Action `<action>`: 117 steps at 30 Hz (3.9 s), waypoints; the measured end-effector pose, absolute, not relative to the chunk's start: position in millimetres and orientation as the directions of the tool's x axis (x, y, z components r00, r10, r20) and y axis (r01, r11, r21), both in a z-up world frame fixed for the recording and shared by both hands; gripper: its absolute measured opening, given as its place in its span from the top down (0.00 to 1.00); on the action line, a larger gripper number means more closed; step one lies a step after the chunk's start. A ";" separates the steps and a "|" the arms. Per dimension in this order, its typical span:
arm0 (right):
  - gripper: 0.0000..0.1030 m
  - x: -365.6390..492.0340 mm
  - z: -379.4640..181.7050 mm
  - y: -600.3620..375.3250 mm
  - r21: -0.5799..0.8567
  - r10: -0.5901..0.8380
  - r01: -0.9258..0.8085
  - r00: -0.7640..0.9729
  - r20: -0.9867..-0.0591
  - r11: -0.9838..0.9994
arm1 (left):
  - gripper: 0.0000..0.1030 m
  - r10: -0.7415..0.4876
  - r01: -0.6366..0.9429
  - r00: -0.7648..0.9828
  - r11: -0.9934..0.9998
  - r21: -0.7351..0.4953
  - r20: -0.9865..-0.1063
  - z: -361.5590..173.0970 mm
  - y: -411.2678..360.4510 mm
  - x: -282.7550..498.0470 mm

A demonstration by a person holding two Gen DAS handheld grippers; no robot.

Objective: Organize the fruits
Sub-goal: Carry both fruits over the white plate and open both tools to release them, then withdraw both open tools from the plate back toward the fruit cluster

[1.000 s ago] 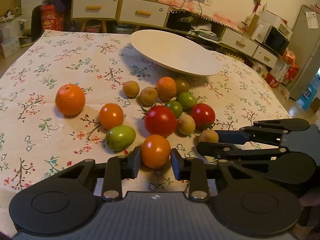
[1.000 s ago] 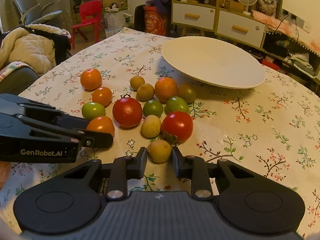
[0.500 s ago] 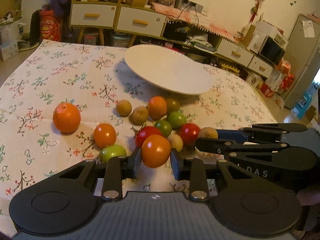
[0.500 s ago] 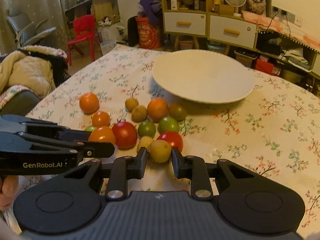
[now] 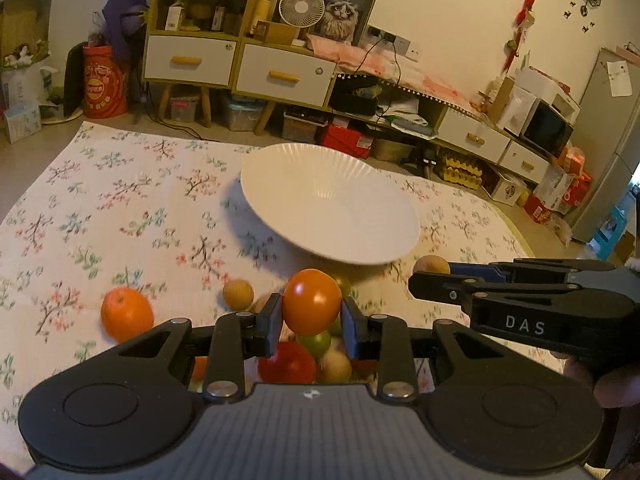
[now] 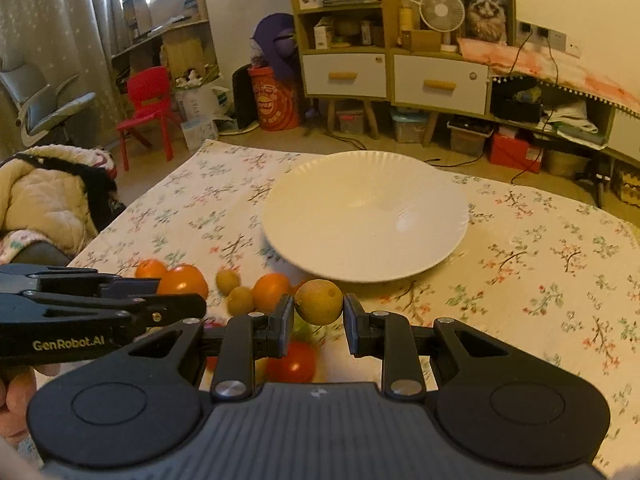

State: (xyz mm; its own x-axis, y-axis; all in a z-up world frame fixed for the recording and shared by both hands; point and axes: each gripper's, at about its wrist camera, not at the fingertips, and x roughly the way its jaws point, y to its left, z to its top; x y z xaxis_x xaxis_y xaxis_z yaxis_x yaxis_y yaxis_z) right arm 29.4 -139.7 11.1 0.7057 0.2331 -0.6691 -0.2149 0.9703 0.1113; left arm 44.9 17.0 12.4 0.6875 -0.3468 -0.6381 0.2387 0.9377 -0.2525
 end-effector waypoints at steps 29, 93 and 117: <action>0.77 126.3 -18.4 -167.4 0.091 0.195 -0.185 0.689 -0.698 0.978 | 0.74 -0.321 0.278 0.682 0.945 -0.173 -0.657 -12.4 -28.4 131.2; 0.03 30.0 -0.2 -160.9 0.184 0.239 -0.157 0.724 -0.647 0.970 | 0.04 -0.242 0.249 0.728 0.965 -0.082 -0.642 2.6 47.9 35.8; 0.04 -3.9 -35.0 -132.4 0.099 0.260 -0.273 0.652 -0.713 0.957 | 0.04 -0.174 0.256 0.701 0.967 0.016 -0.692 -36.0 86.4 10.1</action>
State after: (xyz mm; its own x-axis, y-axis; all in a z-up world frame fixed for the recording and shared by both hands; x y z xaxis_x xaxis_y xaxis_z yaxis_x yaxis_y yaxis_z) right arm -3.9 -132.4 -35.0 0.6516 0.2595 -0.7128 -0.2729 0.9569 0.0989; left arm 10.1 86.4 -36.0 0.7010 -0.1742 -0.6916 0.2560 0.9665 0.0160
